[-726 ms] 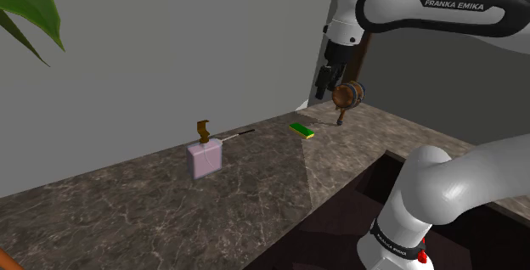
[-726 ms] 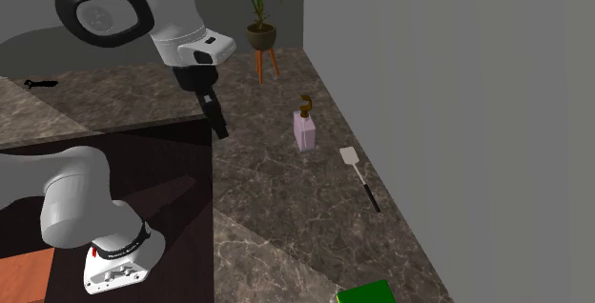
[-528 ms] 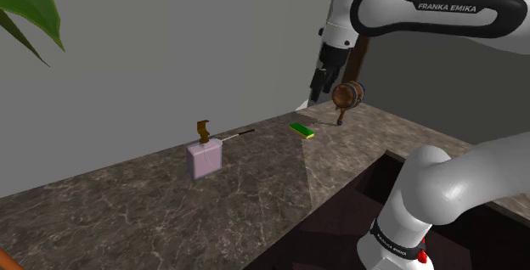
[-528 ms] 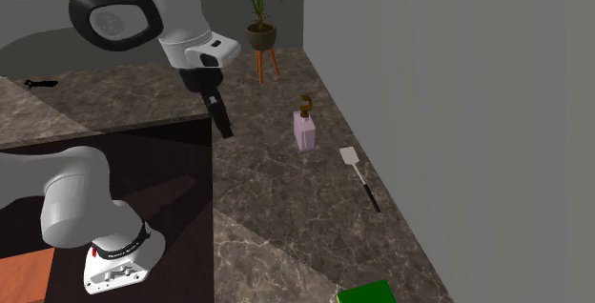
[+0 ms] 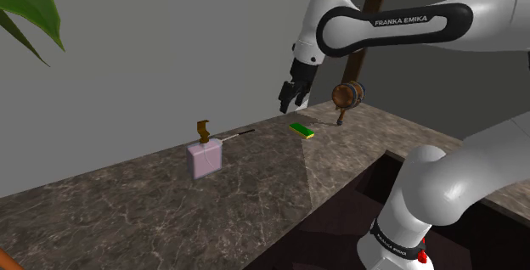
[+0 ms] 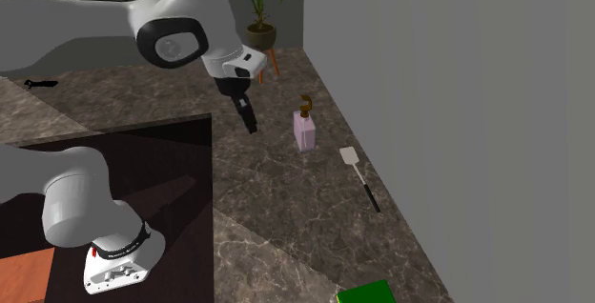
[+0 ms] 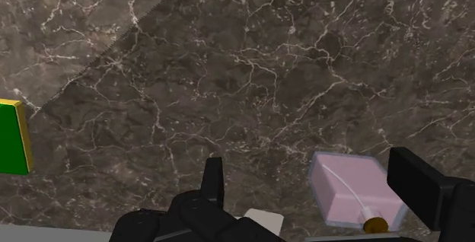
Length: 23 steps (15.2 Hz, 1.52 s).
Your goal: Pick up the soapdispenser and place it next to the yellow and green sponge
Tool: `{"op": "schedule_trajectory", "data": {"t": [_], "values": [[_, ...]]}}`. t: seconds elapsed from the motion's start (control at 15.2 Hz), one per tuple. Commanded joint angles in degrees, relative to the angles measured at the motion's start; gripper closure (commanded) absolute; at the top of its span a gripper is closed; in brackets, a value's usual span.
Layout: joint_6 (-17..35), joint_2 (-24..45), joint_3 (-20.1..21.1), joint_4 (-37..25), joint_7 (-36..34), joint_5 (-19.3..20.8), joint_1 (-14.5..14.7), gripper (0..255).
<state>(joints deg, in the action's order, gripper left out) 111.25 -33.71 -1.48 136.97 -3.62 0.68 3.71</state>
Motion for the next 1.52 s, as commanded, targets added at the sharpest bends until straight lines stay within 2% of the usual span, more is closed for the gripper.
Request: {"op": "schedule_trajectory", "data": {"t": [0.0, 0.4, 0.79, 1.32, 1.45], "values": [[4.2, 3.5, 0.1, -0.1, -0.7, -1.2, 0.5, 0], [14.2, 14.1, 1.4, -2.8, -3.1, -5.2, 2.4, 0], [22.5, 25.5, 2.5, -8.5, -4.7, -9.1, 4.3, 0], [29.9, 41.2, 4.1, -20.3, -6.1, -13.8, 6.0, 0], [30.7, 42.5, 4.3, -21.0, -6.1, -14.1, 6.1, 0]]}}
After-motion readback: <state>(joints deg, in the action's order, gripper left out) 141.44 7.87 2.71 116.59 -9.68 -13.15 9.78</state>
